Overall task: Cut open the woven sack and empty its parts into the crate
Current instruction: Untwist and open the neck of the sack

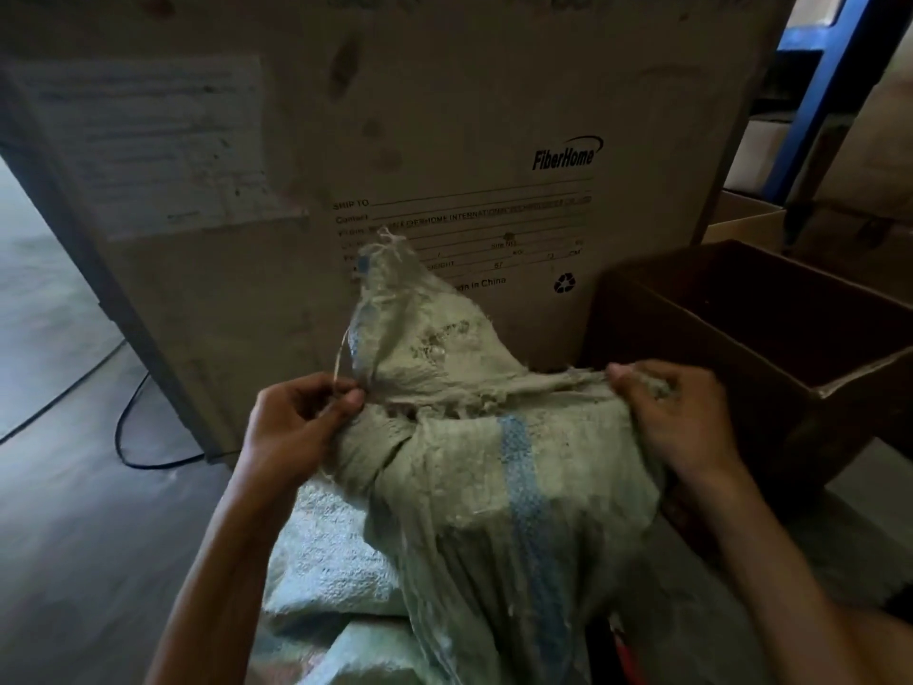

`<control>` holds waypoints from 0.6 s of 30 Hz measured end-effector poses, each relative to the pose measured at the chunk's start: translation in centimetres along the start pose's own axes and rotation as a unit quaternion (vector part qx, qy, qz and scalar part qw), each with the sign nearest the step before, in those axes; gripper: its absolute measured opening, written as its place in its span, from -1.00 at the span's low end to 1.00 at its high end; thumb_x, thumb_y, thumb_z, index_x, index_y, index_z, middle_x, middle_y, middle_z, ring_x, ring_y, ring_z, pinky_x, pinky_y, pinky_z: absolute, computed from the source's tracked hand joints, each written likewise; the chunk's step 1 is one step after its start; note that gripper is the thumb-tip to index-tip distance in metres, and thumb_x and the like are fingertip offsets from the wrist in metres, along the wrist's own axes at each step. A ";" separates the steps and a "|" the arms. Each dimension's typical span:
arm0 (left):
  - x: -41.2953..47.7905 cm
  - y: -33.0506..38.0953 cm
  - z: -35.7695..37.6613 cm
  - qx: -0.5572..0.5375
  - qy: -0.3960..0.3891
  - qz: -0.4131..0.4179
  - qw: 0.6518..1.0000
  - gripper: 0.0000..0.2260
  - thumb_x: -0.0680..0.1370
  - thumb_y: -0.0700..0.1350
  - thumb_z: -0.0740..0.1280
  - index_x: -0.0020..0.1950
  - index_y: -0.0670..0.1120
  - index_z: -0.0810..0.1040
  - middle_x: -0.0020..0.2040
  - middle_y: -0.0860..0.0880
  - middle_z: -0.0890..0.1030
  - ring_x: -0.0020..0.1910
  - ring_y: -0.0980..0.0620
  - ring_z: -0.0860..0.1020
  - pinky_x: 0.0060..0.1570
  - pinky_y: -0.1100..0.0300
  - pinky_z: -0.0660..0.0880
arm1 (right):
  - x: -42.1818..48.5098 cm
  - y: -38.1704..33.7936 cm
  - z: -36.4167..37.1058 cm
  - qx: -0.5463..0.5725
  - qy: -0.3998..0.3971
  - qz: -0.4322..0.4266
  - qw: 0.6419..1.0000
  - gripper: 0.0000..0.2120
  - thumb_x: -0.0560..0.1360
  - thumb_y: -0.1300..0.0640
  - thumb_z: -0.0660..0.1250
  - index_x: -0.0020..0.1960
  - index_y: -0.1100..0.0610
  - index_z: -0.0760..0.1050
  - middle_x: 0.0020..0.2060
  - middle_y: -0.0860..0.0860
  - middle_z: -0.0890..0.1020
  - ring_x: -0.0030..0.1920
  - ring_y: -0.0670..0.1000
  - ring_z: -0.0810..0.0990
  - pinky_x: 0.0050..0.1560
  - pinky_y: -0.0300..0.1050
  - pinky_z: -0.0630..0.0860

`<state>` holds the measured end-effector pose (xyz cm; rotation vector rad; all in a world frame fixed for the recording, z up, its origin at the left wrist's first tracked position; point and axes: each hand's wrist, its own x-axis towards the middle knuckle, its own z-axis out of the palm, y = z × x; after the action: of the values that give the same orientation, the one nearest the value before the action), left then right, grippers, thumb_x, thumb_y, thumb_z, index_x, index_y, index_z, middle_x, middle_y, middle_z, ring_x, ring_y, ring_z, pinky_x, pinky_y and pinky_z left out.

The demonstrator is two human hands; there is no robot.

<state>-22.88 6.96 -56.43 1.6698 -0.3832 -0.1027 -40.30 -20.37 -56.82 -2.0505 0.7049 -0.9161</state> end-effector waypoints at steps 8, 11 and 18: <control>0.2 -2.1 0.6 0.082 0.052 -0.010 0.995 -0.98 0.48 -0.13 0.51 -0.13 -0.02 0.73 -0.18 -0.07 0.75 -0.14 -0.07 0.70 -0.02 -0.05 0.63 | -1.1 0.7 1.3 -0.058 0.089 -0.058 0.993 -0.81 0.58 0.02 0.33 -0.02 0.09 0.67 -0.26 -0.05 0.69 -0.27 -0.11 0.63 -0.29 -0.23 0.49; 0.3 -2.7 0.0 -0.039 0.077 -0.068 0.994 -0.96 0.52 -0.16 0.46 -0.09 -0.04 0.70 -0.09 -0.11 0.73 -0.06 -0.06 0.66 -0.02 0.11 0.60 | -1.7 1.0 2.0 0.024 0.033 0.018 0.999 -0.80 0.59 -0.09 0.29 0.15 -0.06 0.54 -0.03 -0.09 0.65 0.04 -0.04 0.63 -0.03 -0.10 0.54; -1.2 -0.9 4.0 -0.173 -0.108 -0.075 0.976 -0.75 0.47 -0.17 0.43 0.13 -0.18 0.66 0.06 -0.16 0.74 0.05 -0.06 0.68 0.08 0.15 0.62 | -1.6 -0.7 2.2 0.269 -0.156 0.274 0.910 -0.65 0.42 -0.42 0.27 -0.11 -0.24 0.72 -0.04 -0.11 0.77 -0.02 -0.12 0.73 0.02 -0.01 0.67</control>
<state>-24.98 3.61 -58.02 1.3435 -0.3785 -0.4415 -39.33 -17.89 -57.81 -1.3531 0.7017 -0.3802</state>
